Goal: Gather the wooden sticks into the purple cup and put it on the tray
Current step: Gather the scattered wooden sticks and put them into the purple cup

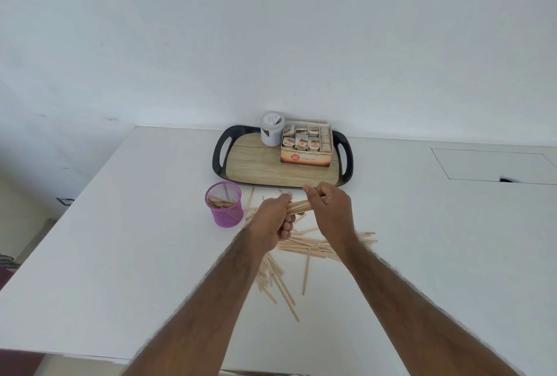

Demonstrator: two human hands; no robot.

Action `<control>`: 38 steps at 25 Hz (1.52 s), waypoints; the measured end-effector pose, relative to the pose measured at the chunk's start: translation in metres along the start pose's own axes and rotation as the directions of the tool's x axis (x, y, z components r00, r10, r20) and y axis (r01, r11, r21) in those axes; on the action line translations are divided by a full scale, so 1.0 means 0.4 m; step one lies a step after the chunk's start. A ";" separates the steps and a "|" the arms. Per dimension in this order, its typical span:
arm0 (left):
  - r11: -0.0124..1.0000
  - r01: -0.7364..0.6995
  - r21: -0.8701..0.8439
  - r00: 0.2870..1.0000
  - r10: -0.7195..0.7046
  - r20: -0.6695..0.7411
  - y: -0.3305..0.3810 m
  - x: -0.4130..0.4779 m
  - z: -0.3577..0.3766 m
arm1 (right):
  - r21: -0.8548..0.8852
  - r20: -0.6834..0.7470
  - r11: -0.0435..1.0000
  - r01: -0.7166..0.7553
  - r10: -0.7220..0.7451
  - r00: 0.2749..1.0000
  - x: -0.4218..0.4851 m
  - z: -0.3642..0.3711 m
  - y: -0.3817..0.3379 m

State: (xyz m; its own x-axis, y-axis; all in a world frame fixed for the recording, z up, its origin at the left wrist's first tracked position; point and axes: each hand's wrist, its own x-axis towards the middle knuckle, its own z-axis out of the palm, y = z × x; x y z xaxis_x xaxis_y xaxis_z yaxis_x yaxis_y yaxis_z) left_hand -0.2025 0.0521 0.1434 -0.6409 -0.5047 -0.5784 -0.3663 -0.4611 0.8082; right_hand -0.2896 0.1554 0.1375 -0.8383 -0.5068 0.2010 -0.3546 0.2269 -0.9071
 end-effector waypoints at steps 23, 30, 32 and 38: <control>0.917 -0.299 0.263 0.876 0.373 -0.307 -0.035 0.040 -0.027 | 0.349 0.283 0.893 -0.283 0.187 0.941 -0.002 -0.056 -0.009; 0.926 -0.306 0.221 0.863 0.368 -0.348 -0.034 0.041 -0.028 | 0.336 0.245 0.908 -0.250 0.172 0.954 -0.011 -0.043 -0.016; 0.916 -0.323 0.238 0.856 0.390 -0.339 -0.040 0.040 -0.033 | 0.335 0.233 0.906 -0.260 0.187 0.954 -0.012 -0.035 -0.018; 0.883 -0.405 0.237 0.846 0.460 -0.268 -0.094 0.032 -0.089 | 0.252 0.283 0.918 -0.306 0.233 0.930 -0.008 -0.017 -0.016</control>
State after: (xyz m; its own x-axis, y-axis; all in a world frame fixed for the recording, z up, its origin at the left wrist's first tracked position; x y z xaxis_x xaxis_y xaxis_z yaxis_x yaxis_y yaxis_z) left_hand -0.1729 0.0368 0.1016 -0.5302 -0.8350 -0.1472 -0.2233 -0.0300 0.9743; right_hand -0.2876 0.1614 0.1451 -0.7456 -0.6538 -0.1290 0.0356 0.1542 -0.9874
